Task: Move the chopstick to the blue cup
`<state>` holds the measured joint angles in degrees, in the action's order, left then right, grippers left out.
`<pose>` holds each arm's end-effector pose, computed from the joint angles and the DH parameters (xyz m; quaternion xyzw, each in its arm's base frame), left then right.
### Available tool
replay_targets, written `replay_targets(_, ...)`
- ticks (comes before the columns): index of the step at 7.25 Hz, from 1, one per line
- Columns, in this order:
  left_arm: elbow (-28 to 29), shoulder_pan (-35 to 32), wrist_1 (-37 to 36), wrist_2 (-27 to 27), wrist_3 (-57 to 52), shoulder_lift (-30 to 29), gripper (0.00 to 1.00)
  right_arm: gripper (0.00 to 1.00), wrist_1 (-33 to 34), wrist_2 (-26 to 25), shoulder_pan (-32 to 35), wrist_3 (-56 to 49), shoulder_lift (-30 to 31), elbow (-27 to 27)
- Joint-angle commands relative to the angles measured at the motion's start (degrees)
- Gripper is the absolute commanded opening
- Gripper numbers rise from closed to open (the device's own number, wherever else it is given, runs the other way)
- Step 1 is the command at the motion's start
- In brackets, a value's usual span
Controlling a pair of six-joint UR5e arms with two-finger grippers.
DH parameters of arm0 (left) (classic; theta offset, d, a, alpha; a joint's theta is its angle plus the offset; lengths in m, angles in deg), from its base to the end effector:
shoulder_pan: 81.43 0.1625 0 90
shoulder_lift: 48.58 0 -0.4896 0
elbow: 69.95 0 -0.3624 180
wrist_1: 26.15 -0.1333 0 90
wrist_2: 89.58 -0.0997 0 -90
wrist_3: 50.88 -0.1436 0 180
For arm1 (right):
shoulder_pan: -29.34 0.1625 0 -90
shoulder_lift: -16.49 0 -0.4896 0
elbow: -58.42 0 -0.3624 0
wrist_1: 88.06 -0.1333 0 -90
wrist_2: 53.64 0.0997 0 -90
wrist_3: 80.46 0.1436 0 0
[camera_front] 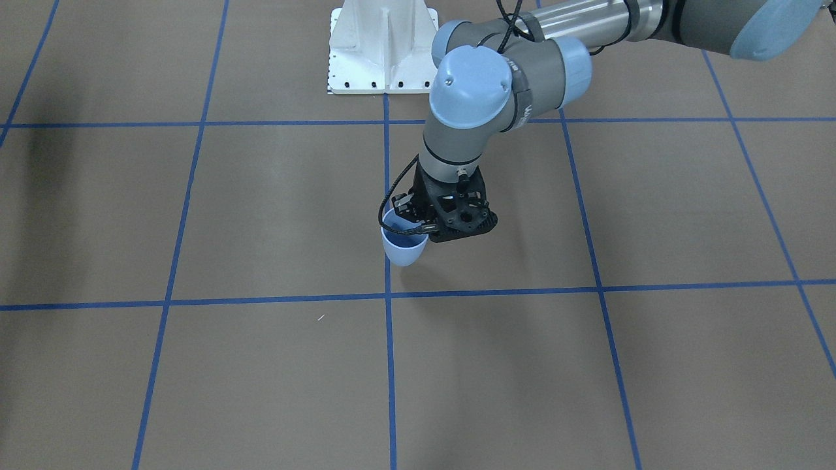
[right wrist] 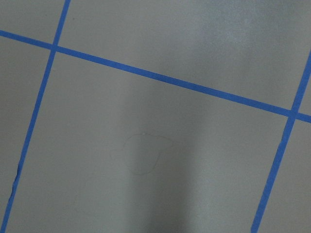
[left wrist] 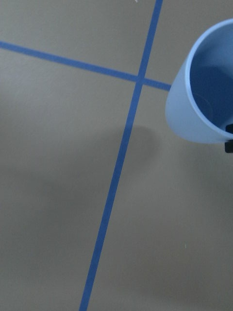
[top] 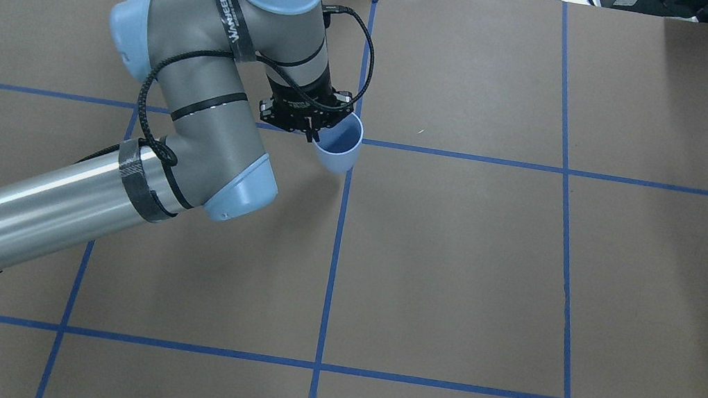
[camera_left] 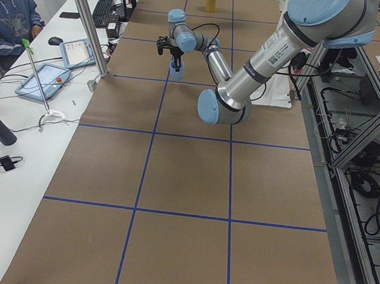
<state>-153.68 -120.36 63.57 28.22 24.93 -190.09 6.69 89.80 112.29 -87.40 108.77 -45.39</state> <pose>0.5796 -0.5535 0.2293 -0.0326 0.4312 -0.1024 0.8958 -0.0368 -0.4436 0.6524 0.0524 -0.4489 -0.1350 0.8818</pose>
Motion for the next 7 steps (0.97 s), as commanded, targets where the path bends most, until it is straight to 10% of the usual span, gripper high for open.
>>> replay_targets(1,1.6,1.2,1.5,-0.5,0.7,-0.9,0.00,1.00,0.0,0.0,-0.2,0.1,0.0,0.0)
replay_targets(6,1.6,1.9,1.6,-0.5,0.7,-0.5,0.18,1.00,0.0,0.0,-0.3,0.1,0.0,0.2)
replay_targets(7,1.2,1.9,1.7,-0.5,0.6,-0.4,0.50,1.00,0.0,0.0,-0.3,0.1,0.0,0.4)
